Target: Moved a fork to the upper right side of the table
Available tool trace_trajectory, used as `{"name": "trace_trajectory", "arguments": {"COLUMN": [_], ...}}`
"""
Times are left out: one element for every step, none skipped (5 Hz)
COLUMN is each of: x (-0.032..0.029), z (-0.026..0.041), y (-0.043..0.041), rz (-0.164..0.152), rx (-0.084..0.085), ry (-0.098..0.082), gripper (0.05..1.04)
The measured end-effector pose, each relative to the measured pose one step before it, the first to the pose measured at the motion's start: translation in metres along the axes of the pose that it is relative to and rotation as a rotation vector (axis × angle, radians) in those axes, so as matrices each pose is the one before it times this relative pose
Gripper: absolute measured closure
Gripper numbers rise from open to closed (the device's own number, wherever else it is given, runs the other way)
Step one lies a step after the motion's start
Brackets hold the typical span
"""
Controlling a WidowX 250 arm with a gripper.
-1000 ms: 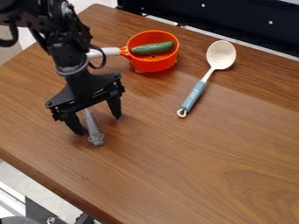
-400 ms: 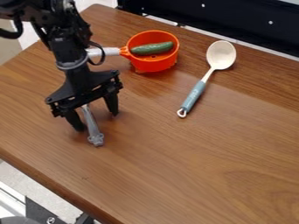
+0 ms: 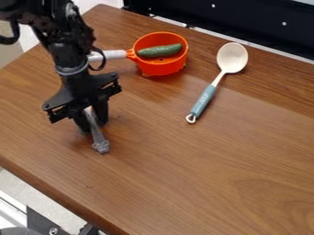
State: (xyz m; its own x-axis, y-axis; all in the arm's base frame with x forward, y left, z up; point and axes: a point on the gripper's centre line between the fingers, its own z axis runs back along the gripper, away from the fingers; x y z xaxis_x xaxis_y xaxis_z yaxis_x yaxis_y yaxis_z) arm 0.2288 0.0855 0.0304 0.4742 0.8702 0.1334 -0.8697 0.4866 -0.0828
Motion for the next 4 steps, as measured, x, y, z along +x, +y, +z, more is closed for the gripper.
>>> {"name": "trace_trajectory", "arguments": {"x": [0.00103,-0.00317,-0.01411,-0.01112], "z": [-0.00050,0.00103,0.00673,0.02115], "y": [-0.00338,-0.00349,-0.00854,-0.02003], "rz": [0.0144,0.0107,-0.0023,0.0354], "rx": [0.0261,0.0151,0.0203,-0.0733], "ry": [-0.0492,-0.0030,0.0585,0.0615], "gripper": [0.931,0.973,0.975,0.975]}}
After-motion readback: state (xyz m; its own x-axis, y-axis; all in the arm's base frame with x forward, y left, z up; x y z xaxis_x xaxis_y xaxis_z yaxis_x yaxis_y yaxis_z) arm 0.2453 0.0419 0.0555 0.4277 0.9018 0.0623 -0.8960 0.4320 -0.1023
